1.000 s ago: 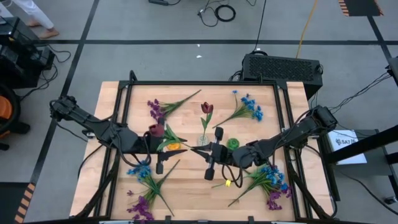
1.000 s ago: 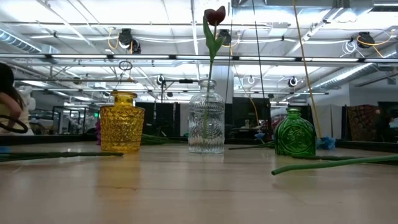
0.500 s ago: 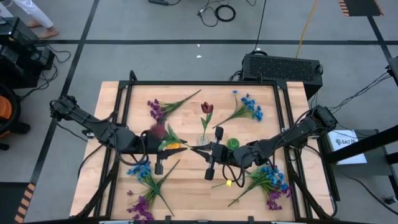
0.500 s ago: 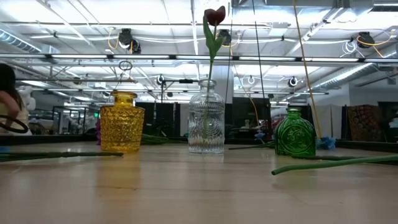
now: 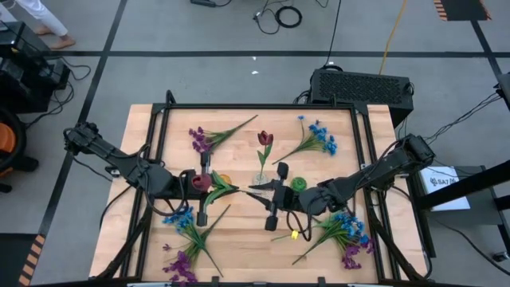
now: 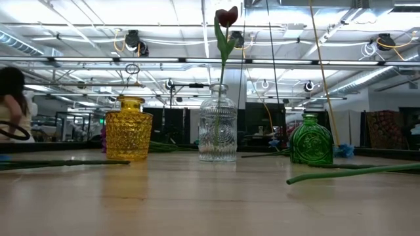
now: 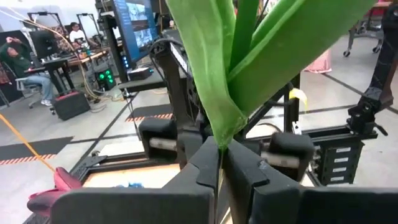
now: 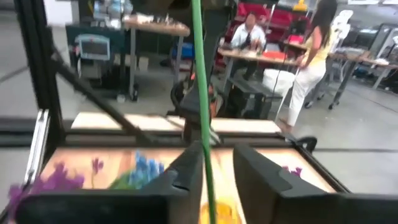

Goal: Sort flowers into vase by color
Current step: Put the top red tulip into the transparent vase

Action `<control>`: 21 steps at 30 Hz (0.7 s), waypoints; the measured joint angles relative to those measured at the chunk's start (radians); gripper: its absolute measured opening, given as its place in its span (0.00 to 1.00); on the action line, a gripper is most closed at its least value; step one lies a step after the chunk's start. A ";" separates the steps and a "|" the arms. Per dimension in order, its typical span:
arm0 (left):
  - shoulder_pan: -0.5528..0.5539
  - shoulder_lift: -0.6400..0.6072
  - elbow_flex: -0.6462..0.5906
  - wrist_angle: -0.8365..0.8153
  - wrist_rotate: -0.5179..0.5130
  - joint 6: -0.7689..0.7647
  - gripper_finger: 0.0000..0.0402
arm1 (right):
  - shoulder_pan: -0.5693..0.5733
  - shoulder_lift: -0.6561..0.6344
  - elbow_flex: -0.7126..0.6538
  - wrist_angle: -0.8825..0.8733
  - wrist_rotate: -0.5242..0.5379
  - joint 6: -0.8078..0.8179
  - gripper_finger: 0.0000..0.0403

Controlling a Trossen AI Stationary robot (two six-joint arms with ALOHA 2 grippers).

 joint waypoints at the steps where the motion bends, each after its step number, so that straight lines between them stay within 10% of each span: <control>1: 0.003 0.000 0.000 -0.011 0.000 0.002 0.04 | 0.004 -0.021 0.000 -0.051 0.000 0.021 0.24; 9: 0.084 -0.001 -0.043 -0.004 0.002 -0.006 0.04 | 0.033 -0.194 0.000 -0.519 -0.010 0.322 0.38; 21: 0.286 0.000 -0.242 0.144 0.131 -0.119 0.04 | 0.073 -0.305 0.000 -0.773 -0.010 0.470 0.41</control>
